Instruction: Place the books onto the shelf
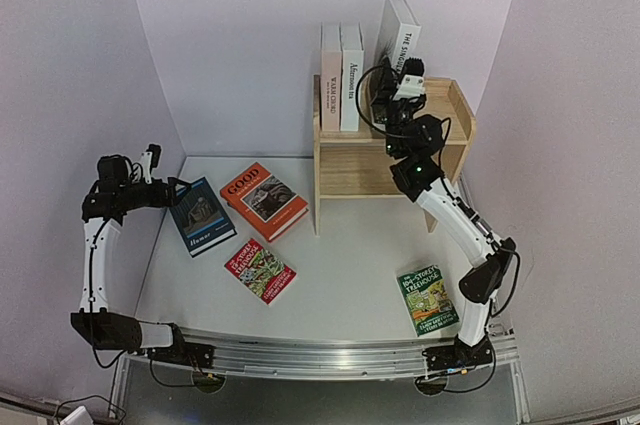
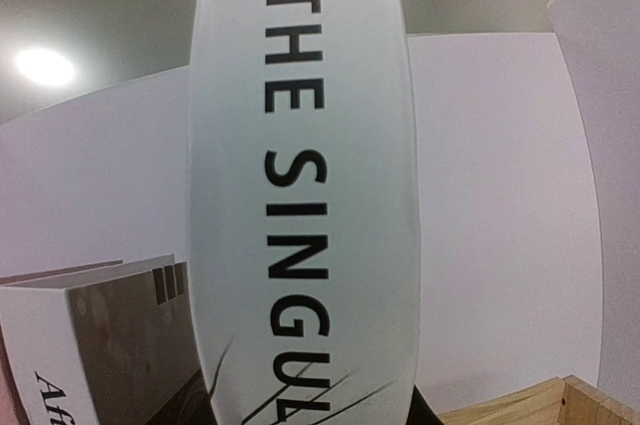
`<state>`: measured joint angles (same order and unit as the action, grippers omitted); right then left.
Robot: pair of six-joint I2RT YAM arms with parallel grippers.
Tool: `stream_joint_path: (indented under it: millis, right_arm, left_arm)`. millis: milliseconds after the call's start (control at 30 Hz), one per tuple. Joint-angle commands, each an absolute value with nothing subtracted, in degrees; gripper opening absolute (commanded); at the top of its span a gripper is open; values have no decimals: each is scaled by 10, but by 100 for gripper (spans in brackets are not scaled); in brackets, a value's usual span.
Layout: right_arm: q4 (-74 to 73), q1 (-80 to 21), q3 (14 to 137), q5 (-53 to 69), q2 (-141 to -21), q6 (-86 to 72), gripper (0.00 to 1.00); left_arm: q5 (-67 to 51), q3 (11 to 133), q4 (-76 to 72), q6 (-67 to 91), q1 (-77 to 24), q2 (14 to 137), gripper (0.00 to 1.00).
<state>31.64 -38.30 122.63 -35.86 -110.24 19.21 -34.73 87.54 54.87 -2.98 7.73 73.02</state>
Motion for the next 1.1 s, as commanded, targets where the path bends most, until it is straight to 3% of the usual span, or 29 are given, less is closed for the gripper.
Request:
stream_joint_path:
  millis: [0, 200, 267, 567, 733, 1067]
  right_arm:
    - [311, -381, 1212, -354, -1085, 170, 0]
    - [277, -381, 1201, -350, -1080, 177, 0]
    - [274, -381, 1199, -352, -1077, 177, 4]
    - [216, -381, 1201, -315, -1051, 140, 43]
    - [215, -381, 1193, -304, -1029, 120, 53]
    - [205, -381, 1163, -293, -989, 95, 59]
  left_arm:
    - [-351, 864, 518, -32, 79, 717, 99]
    - [-347, 862, 518, -34, 78, 718, 99]
    - [-347, 860, 516, -31, 79, 716, 99]
    - [-354, 856, 521, -31, 79, 723, 99]
    - [-356, 858, 525, -34, 77, 724, 99]
    - [-355, 857, 533, -41, 75, 726, 99]
